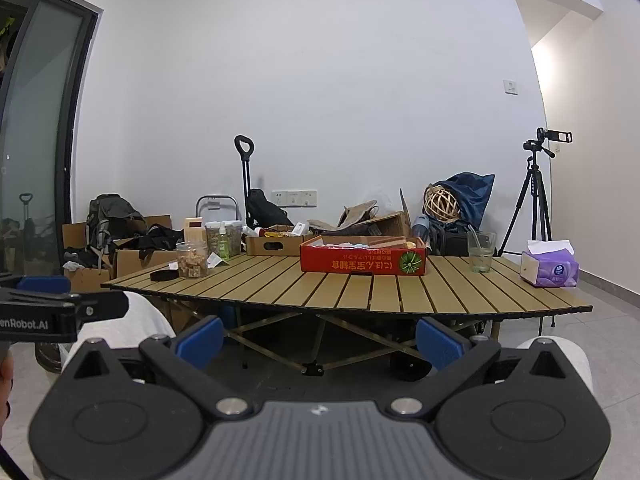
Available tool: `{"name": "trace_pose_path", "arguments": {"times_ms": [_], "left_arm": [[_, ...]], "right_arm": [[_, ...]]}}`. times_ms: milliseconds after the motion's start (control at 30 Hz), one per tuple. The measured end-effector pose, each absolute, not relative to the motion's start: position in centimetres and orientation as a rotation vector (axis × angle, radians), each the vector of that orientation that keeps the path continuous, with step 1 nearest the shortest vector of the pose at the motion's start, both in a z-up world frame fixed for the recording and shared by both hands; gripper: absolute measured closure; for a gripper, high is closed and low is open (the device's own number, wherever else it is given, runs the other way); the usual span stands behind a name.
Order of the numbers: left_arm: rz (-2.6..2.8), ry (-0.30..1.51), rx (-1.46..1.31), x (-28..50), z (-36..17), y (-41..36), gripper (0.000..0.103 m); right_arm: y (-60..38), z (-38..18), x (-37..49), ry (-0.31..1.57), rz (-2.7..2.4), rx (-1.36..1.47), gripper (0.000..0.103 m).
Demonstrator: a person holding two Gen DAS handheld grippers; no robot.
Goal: Organize soft objects
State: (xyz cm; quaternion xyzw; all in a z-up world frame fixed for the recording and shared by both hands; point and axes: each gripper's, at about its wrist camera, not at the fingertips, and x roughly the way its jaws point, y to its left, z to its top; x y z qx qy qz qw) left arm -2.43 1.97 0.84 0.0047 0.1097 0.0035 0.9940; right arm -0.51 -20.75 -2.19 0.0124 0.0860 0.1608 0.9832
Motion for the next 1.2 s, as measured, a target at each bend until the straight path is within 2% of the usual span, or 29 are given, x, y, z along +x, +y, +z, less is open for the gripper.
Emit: {"name": "trace_pose_path", "arguments": {"times_ms": [1200], "left_arm": [[0.004,0.221,0.012,-2.29,0.75,2.24,0.000]], "right_arm": [[-20.91,-2.50,-0.01,0.187,0.317,0.035,0.000]]}}
